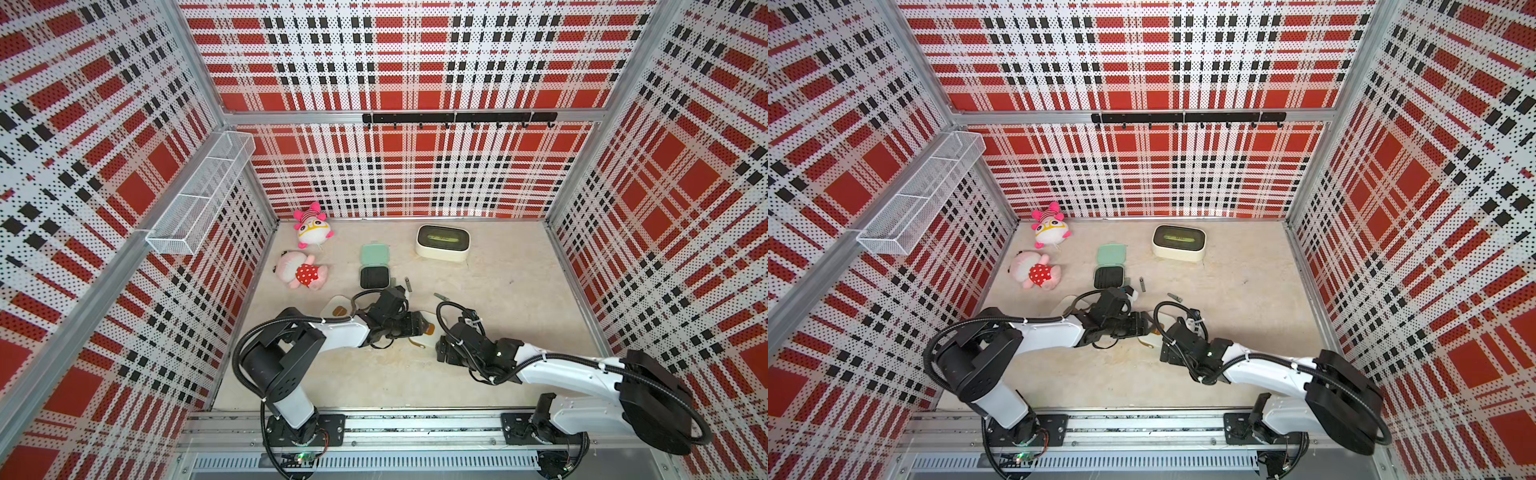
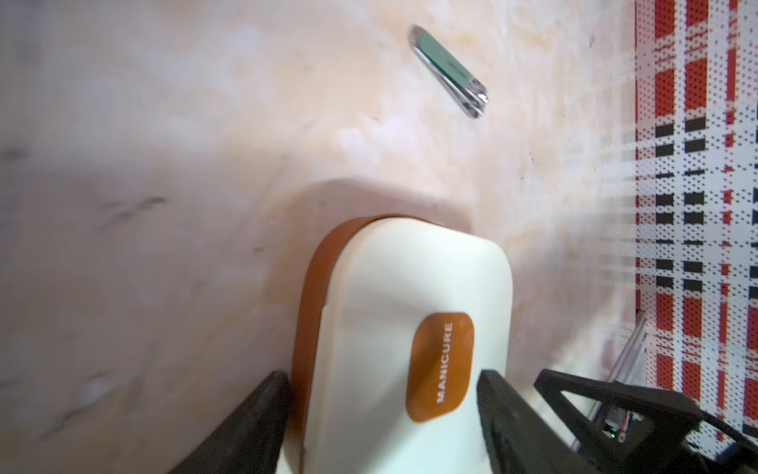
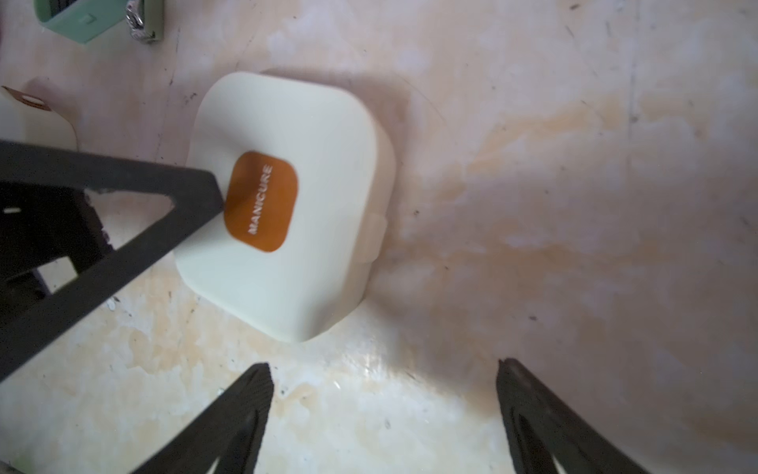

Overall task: Organize nail clipper sets
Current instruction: Move the storage box to the center of the board.

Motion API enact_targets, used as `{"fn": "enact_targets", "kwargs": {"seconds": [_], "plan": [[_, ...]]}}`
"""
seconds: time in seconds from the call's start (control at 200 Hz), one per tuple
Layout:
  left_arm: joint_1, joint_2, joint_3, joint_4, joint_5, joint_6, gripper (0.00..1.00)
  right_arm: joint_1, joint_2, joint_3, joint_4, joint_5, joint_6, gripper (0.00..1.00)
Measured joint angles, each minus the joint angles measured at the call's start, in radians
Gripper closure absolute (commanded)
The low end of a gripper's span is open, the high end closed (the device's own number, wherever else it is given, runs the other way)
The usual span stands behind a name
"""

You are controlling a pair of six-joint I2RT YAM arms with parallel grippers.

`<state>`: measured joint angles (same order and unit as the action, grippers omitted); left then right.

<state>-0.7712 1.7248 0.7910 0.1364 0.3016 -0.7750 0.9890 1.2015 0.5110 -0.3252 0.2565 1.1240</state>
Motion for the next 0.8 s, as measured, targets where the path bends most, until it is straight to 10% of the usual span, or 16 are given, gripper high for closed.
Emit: {"fn": "enact_targets", "kwargs": {"seconds": [0.346,0.802], "plan": [[-0.085,0.100,0.166,0.088,0.034,-0.097,0.21,0.011,-0.126,-0.090,-0.118,0.051,0.092,0.04],[0.330,-0.154,0.170,-0.166,-0.055,0.095,0.32,-0.102,0.063,-0.008,-0.047,0.137,0.127,0.00]]}}
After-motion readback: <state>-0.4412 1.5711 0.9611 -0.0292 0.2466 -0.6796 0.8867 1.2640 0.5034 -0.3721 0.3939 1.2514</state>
